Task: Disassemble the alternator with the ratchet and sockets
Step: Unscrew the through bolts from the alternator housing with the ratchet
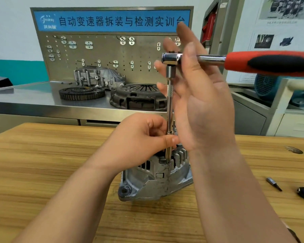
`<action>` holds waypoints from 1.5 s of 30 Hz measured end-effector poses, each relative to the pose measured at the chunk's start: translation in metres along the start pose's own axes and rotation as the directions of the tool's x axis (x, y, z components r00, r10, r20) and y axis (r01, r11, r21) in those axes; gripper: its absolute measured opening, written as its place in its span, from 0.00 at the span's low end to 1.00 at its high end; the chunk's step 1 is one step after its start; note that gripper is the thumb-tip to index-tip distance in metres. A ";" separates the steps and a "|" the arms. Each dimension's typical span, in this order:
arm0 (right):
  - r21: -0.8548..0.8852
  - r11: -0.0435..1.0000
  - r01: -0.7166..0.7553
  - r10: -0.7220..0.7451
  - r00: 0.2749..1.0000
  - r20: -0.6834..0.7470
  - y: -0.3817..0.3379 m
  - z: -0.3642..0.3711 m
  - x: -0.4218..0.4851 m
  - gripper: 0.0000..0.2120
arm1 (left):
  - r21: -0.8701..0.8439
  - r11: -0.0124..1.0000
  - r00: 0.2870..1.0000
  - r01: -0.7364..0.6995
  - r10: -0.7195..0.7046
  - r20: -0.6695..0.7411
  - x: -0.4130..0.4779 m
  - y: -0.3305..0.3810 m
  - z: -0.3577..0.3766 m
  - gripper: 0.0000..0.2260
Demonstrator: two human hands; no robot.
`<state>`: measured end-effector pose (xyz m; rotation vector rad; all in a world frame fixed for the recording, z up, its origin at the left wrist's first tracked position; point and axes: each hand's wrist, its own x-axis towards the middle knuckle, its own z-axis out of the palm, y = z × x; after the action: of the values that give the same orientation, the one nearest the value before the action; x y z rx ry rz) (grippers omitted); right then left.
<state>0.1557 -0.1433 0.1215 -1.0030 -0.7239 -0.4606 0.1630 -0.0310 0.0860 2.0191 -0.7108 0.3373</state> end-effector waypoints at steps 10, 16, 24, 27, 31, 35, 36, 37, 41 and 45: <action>0.008 1.000 0.007 -0.006 0.998 -0.057 -0.002 -0.001 0.001 0.13 | 0.015 1.000 0.999 0.024 -0.024 -0.027 -0.001 0.000 0.002 0.11; 0.132 0.984 -0.120 0.125 0.992 -0.029 0.000 -0.004 0.000 0.17 | 0.041 0.999 0.994 -0.013 0.008 0.106 -0.002 0.002 -0.003 0.12; 0.048 0.999 -0.002 0.006 0.996 -0.089 0.003 0.002 -0.002 0.12 | 0.122 0.992 1.000 -0.015 0.018 -0.022 -0.001 0.006 0.003 0.13; 0.071 0.997 0.000 0.005 0.998 -0.069 0.002 0.002 -0.001 0.11 | 0.108 0.994 1.000 -0.006 0.005 0.014 -0.001 0.006 0.002 0.13; 0.158 0.982 -0.104 0.118 0.990 -0.077 -0.001 -0.001 0.000 0.13 | 0.048 0.999 0.997 -0.009 0.005 0.077 -0.002 0.006 -0.001 0.07; 0.070 0.994 -0.078 0.087 0.986 -0.139 -0.001 0.000 -0.001 0.13 | 0.015 1.000 1.000 0.001 -0.001 0.029 -0.003 0.006 0.002 0.11; 0.034 0.999 -0.034 0.038 0.990 -0.132 -0.001 0.001 -0.001 0.11 | 0.016 1.000 1.000 0.000 0.000 0.006 -0.002 0.004 0.002 0.09; 0.005 1.000 0.007 -0.006 0.992 -0.125 -0.001 0.002 -0.002 0.10 | 0.013 1.000 1.000 0.003 -0.003 -0.013 -0.001 0.003 0.002 0.10; 0.093 0.996 -0.002 0.008 0.998 -0.063 -0.001 0.006 -0.003 0.10 | -0.012 0.999 0.999 -0.031 0.031 -0.018 -0.001 0.006 0.001 0.14; 0.151 0.979 -0.136 0.144 0.989 -0.045 -0.003 0.003 -0.003 0.18 | -0.067 0.998 0.998 -0.008 0.012 0.063 -0.003 0.007 -0.003 0.09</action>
<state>0.1507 -0.1420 0.1222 -0.8912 -0.6231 -0.3066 0.1563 -0.0306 0.0910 1.9704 -0.7621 0.2529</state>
